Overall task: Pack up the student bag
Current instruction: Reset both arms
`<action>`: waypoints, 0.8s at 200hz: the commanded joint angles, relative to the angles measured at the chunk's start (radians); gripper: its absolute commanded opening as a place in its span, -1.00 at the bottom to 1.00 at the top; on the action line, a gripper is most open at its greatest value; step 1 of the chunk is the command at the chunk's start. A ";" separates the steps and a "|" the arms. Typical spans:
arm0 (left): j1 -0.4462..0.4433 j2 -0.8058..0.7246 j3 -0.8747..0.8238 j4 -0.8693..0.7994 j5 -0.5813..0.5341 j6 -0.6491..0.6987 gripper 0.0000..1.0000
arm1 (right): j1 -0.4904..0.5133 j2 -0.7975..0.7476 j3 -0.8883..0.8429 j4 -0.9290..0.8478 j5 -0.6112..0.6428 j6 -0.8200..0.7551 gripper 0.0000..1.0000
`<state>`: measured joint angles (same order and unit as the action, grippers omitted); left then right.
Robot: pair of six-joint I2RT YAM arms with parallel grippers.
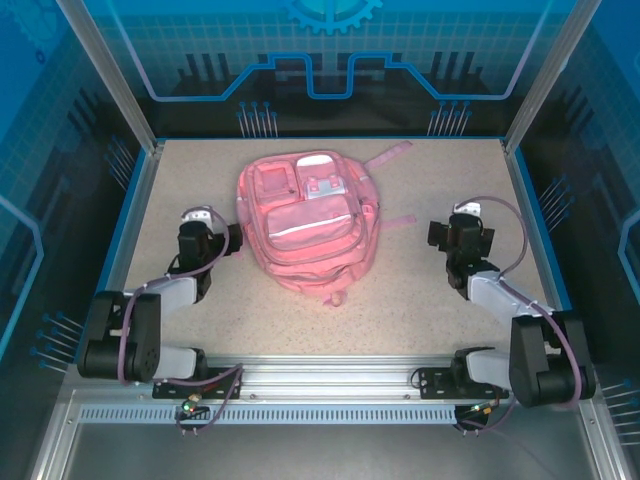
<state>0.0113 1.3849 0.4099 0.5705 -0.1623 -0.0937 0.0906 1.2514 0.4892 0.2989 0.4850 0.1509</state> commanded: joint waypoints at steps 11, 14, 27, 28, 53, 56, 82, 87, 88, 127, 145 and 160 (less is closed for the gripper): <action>0.016 0.071 -0.025 0.259 0.127 0.061 0.97 | -0.001 0.052 -0.040 0.275 -0.151 -0.084 1.00; 0.017 0.081 -0.032 0.280 0.130 0.061 0.97 | 0.000 0.059 -0.042 0.284 -0.157 -0.086 1.00; 0.016 0.123 -0.057 0.364 0.116 0.056 0.98 | 0.005 0.082 -0.064 0.343 -0.189 -0.105 1.00; 0.016 0.126 -0.058 0.370 0.113 0.055 0.97 | 0.005 0.084 -0.067 0.347 -0.192 -0.106 1.00; 0.016 0.162 -0.070 0.420 0.063 0.042 0.97 | 0.009 0.132 -0.101 0.442 -0.215 -0.123 1.00; 0.016 0.159 -0.069 0.415 0.056 0.040 0.97 | 0.008 0.139 -0.101 0.448 -0.216 -0.124 1.00; 0.006 0.162 -0.067 0.415 0.020 0.042 0.98 | 0.012 0.205 -0.089 0.482 -0.225 -0.129 0.99; 0.001 0.162 -0.064 0.410 0.010 0.045 0.98 | 0.015 0.217 -0.085 0.484 -0.223 -0.132 0.99; -0.001 0.162 -0.063 0.408 0.008 0.046 0.97 | 0.015 0.221 -0.085 0.485 -0.222 -0.131 1.00; -0.020 0.164 -0.051 0.390 -0.029 0.061 0.98 | 0.015 0.249 -0.077 0.494 -0.223 -0.130 0.99; -0.031 0.167 -0.046 0.382 -0.053 0.069 0.98 | 0.007 0.248 -0.072 0.484 -0.232 -0.123 1.00; -0.031 0.166 -0.046 0.383 -0.054 0.069 0.98 | 0.003 0.247 -0.073 0.483 -0.237 -0.123 0.99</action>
<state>-0.0109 1.5440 0.3450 0.9257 -0.1833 -0.0490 0.0978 1.4944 0.3992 0.7410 0.2676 0.0322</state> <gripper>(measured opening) 0.988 0.997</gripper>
